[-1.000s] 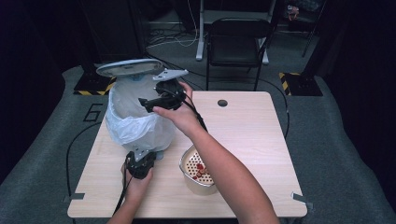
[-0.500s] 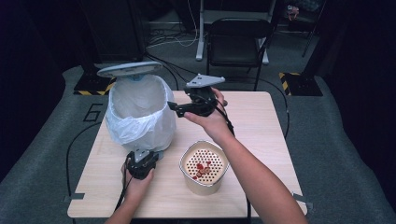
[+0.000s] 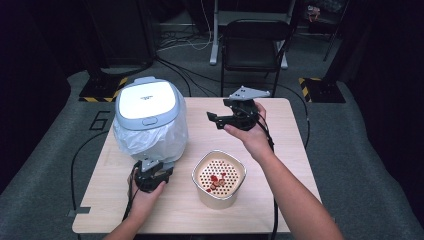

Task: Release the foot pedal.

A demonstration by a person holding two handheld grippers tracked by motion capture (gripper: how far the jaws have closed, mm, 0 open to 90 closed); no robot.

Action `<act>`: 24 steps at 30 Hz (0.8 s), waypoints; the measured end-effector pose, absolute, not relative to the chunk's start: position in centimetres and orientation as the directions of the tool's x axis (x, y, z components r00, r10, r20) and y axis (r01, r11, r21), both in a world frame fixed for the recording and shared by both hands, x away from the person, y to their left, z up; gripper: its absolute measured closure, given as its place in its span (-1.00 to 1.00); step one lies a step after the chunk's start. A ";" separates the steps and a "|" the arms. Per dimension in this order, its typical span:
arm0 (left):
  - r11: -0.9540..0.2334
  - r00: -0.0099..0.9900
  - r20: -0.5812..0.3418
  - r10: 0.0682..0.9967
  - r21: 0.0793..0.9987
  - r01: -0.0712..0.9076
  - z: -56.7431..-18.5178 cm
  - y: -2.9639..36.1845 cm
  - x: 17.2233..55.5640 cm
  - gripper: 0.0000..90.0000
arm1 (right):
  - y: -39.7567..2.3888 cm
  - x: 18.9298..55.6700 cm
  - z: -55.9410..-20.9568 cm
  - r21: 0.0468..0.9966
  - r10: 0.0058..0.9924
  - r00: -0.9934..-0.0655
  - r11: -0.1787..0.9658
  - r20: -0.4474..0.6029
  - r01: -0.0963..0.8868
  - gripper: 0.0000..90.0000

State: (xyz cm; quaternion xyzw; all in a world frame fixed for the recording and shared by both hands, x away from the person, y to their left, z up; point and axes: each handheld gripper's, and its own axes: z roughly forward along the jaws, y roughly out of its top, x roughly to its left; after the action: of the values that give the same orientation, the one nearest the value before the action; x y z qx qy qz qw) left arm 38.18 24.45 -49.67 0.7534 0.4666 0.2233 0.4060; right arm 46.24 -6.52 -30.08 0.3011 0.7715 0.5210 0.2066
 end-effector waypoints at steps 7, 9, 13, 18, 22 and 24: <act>-0.215 0.500 -0.096 0.860 0.822 0.527 -48.4 24.6 36.8 0.09 | -8.0 44.9 -30.3 0.927 0.682 -0.732 0.284 -0.015 0.245 -0.41; -0.218 0.511 -0.097 0.854 0.825 0.522 -47.9 25.1 36.5 0.08 | -8.5 44.4 -30.5 0.926 0.681 -0.732 0.287 -0.017 0.245 -0.40; -0.186 0.501 -0.123 0.857 0.833 0.521 -47.4 26.2 35.8 0.06 | -9.9 43.3 -31.0 0.923 0.689 -0.725 0.285 -0.010 0.258 -0.38; -0.159 0.478 -0.137 0.868 0.834 0.528 -47.0 27.6 35.1 0.04 | -11.7 42.2 -32.0 0.924 0.712 -0.703 0.268 0.000 0.272 -0.38; -0.159 0.462 -0.124 0.878 0.836 0.525 -46.9 28.9 34.7 0.04 | -13.4 41.7 -33.1 0.926 0.739 -0.674 0.248 0.010 0.286 -0.38; -0.160 0.455 -0.116 0.883 0.837 0.524 -47.0 29.5 34.5 0.03 | -13.8 41.6 -33.3 0.926 0.745 -0.667 0.249 0.003 0.283 -0.37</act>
State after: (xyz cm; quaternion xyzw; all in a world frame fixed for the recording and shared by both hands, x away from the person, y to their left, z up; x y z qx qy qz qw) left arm 34.50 29.50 -46.99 0.7331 0.4797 0.2060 0.4359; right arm 41.63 -13.79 -33.29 0.3396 0.7571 0.5099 0.2267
